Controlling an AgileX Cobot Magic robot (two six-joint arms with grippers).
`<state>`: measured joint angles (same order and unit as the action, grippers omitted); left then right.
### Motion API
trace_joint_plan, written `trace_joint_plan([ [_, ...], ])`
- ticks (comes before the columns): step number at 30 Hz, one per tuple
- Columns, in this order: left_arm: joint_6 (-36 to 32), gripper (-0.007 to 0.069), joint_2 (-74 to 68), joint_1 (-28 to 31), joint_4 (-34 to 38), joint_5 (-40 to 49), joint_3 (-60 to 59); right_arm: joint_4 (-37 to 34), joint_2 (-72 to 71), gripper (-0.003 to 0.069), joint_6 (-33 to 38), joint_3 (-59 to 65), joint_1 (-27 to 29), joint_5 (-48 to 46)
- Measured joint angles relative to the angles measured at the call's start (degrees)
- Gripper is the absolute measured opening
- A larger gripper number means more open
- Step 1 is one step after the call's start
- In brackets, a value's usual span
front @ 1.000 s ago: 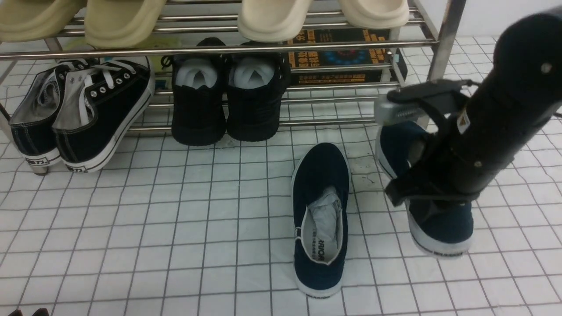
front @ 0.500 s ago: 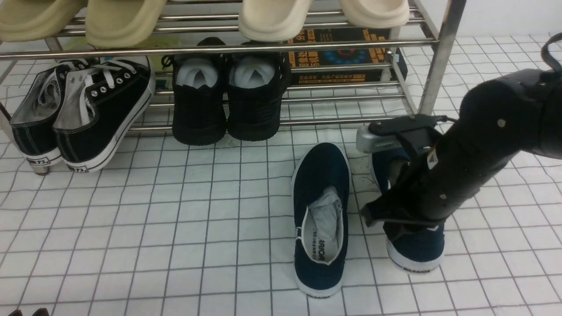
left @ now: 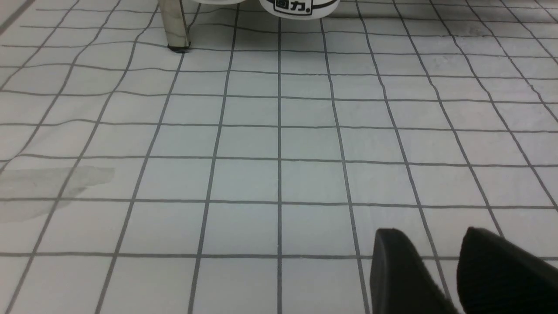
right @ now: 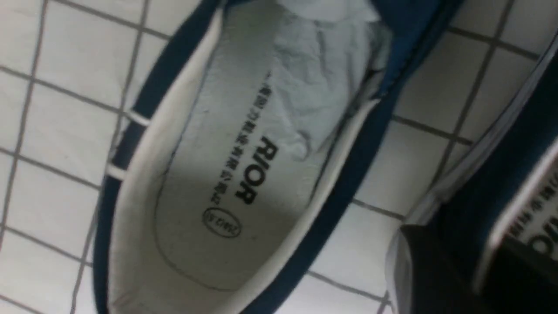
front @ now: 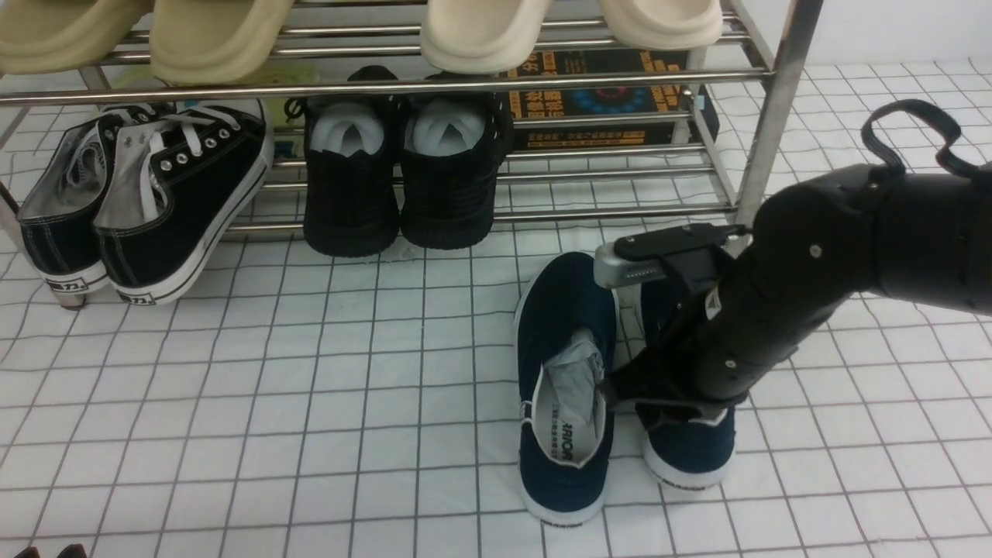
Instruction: Take the shoes off the shelf with your hand from the white checkered tablecloth.
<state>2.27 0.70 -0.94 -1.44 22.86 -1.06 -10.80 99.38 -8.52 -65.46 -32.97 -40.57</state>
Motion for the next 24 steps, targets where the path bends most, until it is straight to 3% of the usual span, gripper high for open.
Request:
trace_joint_plan([
  [7, 0.00, 0.0239, 0.00, 0.00, 0.00, 0.00, 0.00, 1.14, -2.59, 0.0355, 0.00, -1.30, -0.47, -6.78],
  [12, 0.00, 0.0239, 0.00, 0.00, 0.00, 0.00, 0.00, 3.91, -8.81, 0.0358, 0.80, -4.63, -0.47, -16.70],
  [16, 0.00, 0.0239, 0.00, 0.00, 0.00, 0.00, 0.00, 6.08, -18.84, 0.0227, 0.89, -5.60, -0.47, -23.46],
  [17, 0.00, 0.0239, 0.00, 0.00, 0.00, 0.00, 0.00, 6.51, -23.13, 0.0165, 0.89, -5.61, -0.47, -25.47],
  [18, 0.00, 0.0239, 0.00, 0.00, 0.00, 0.00, 0.00, 6.48, -23.76, 0.0156, 0.89, -5.61, -0.47, -25.78],
  [20, 0.00, 0.0239, 0.00, 0.00, 0.00, 0.00, 0.00, 6.89, -32.82, 0.0043, 0.89, -4.43, -0.47, -28.19],
  [24, 0.00, 0.0239, 0.00, 0.00, 0.00, 0.00, 0.00, 7.48, -48.82, -0.0015, 1.57, 2.68, -0.47, -24.81],
])
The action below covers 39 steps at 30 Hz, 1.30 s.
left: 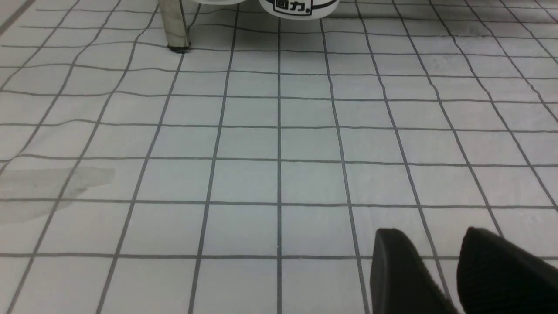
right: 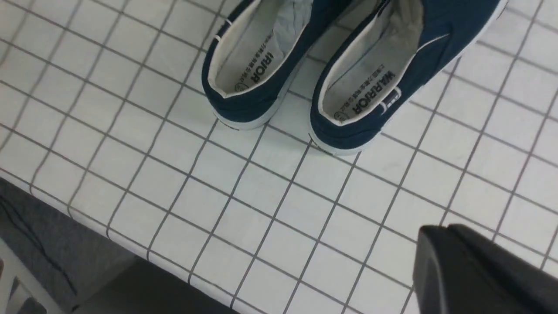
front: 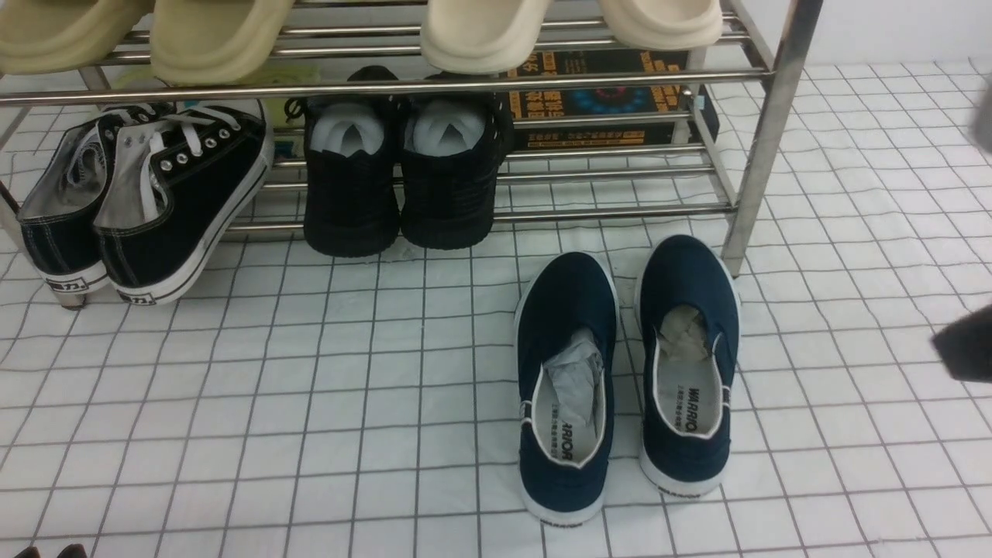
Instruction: Take the shoes off the shelf with your hand from the white checkered tablecloth.
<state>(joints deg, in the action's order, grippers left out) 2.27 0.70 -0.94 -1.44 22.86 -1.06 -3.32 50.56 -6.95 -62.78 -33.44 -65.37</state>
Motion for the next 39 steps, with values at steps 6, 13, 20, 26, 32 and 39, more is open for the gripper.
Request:
trace_joint_plan([
  [6, 0.00, 0.0239, 0.00, 0.00, 0.00, 0.00, 0.00, -0.35, -24.20, -0.0015, 0.56, 23.51, 0.00, 26.28],
  [13, 0.00, 0.0239, 0.00, 0.00, 0.00, 0.00, 0.00, -0.28, -35.60, -0.0013, 0.81, 39.05, 0.00, 42.81],
  [20, 0.00, 0.0239, 0.00, 0.00, 0.00, 0.00, 0.00, -0.28, -37.91, -0.0010, 0.86, 42.25, 0.00, 46.04],
  [26, 0.00, 0.0239, 0.00, 0.00, 0.00, 0.00, 0.00, -0.28, -37.91, -0.0006, 0.86, 42.25, 0.00, 45.97],
  [32, 0.00, 0.0239, 0.00, 0.00, 0.00, 0.00, 0.00, -0.28, -37.91, -0.0001, 0.86, 42.25, 0.00, 45.97],
  [39, 0.00, 0.0239, 0.00, 0.00, 0.00, 0.00, 0.00, 0.74, -37.96, 0.0002, 1.23, 42.30, 0.00, 45.85],
])
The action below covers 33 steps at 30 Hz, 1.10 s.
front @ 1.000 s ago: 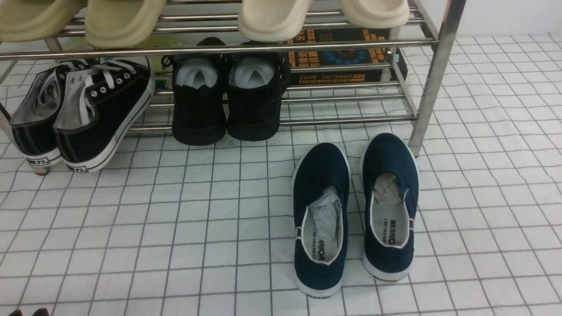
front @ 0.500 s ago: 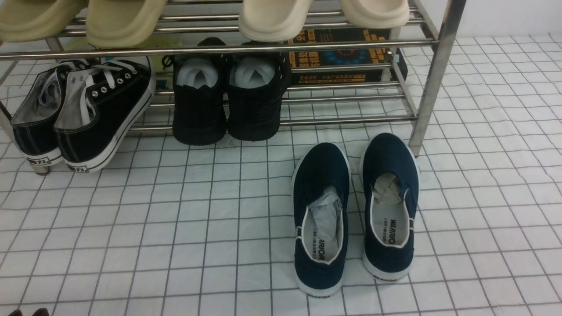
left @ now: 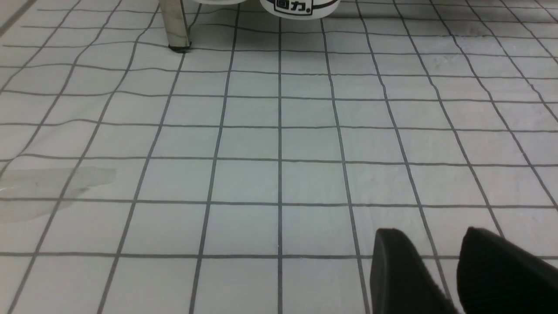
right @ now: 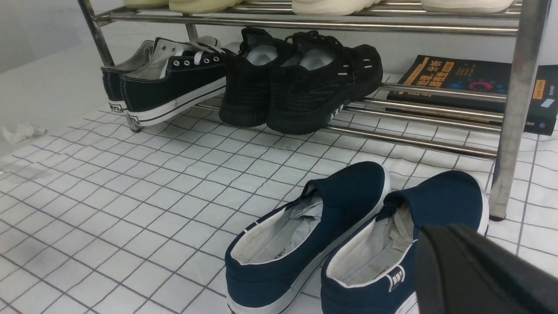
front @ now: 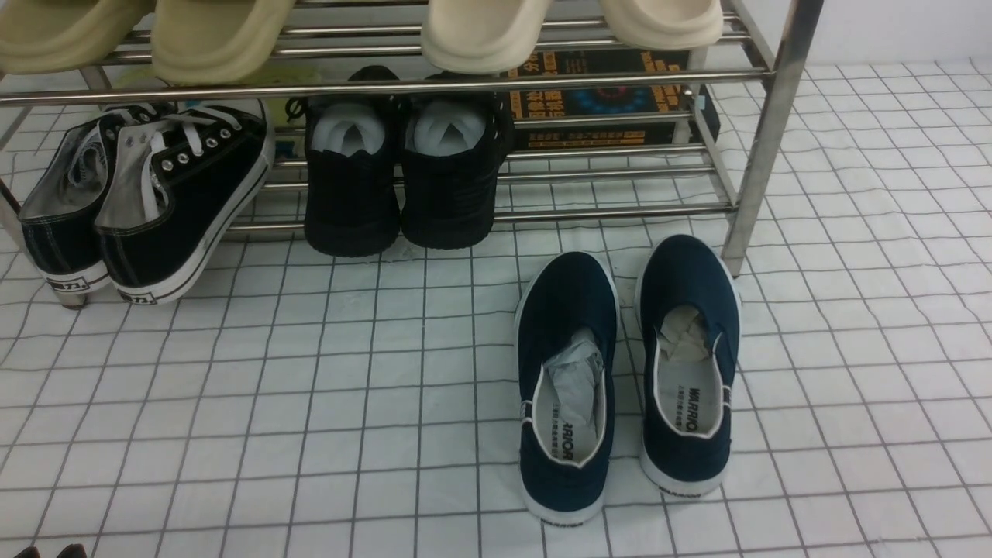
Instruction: Take the shoes off the shelf with your hand from the white checkered tablecloth.
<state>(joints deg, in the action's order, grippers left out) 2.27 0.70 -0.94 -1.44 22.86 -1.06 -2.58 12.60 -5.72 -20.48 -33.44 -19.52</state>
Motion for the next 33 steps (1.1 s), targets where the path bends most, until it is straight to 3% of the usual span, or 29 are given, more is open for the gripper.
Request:
trace_joint_plan([
  [4, 0.00, 0.0239, 0.00, 0.00, 0.00, 0.00, 0.00, 2.98, -1.55, 0.0003, 1.27, 1.88, 1.09, -0.13],
  [16, 0.00, 0.0239, 0.00, 0.00, 0.00, 0.00, 0.00, 6.06, -11.60, 0.0013, 1.71, 20.88, 23.61, -1.04],
  [23, 0.00, 0.0239, 0.00, 0.00, 0.00, 0.00, 0.00, 4.17, -13.18, 0.0020, 1.71, 21.57, 33.05, -1.52],
  [33, 0.00, 0.0239, 0.00, 0.00, 0.00, 0.00, 0.00, 3.70, -13.22, 0.0031, 1.71, 21.32, 33.88, -2.61],
])
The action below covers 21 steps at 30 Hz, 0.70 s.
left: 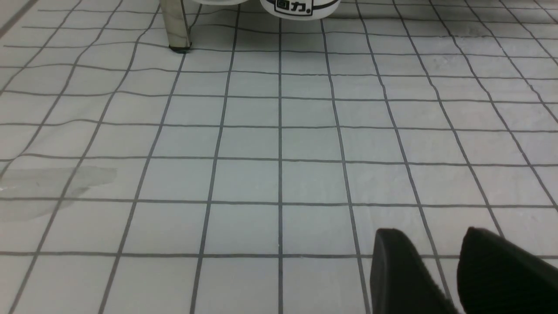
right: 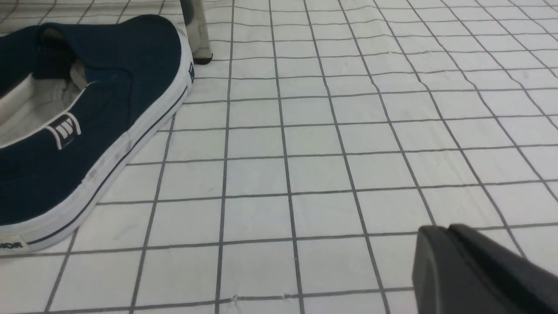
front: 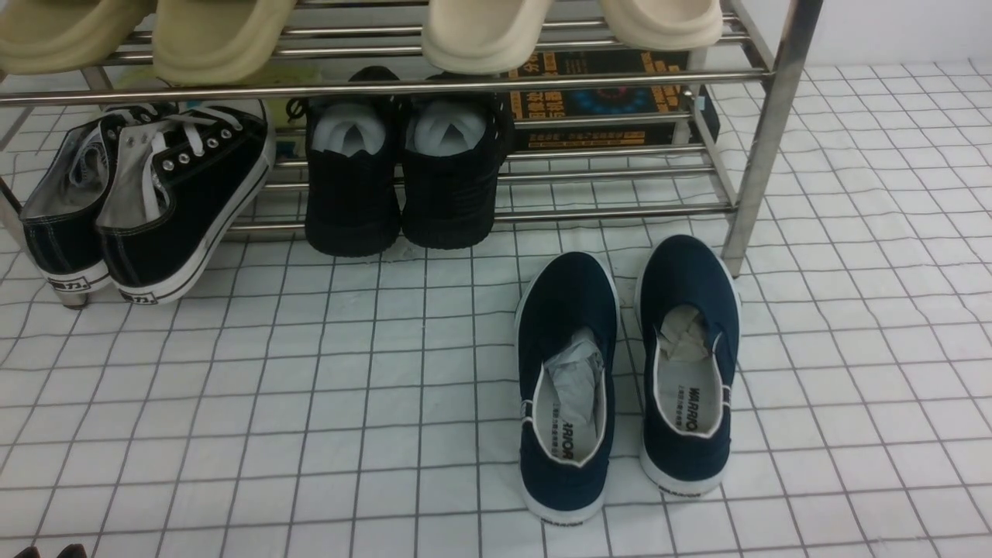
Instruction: Take the shoes off the shelf with your hand from the white checkered tablecloth.
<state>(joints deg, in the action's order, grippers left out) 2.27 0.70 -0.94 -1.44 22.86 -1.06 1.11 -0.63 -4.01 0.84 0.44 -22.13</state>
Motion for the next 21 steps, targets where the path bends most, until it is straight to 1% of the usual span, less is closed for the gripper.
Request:
trace_joint_plan([
  [21, 0.00, 0.0239, 0.00, 0.00, 0.00, 0.00, 0.00, 0.00, 0.00, 0.0062, 0.00, 0.00, -0.61, 0.00],
])
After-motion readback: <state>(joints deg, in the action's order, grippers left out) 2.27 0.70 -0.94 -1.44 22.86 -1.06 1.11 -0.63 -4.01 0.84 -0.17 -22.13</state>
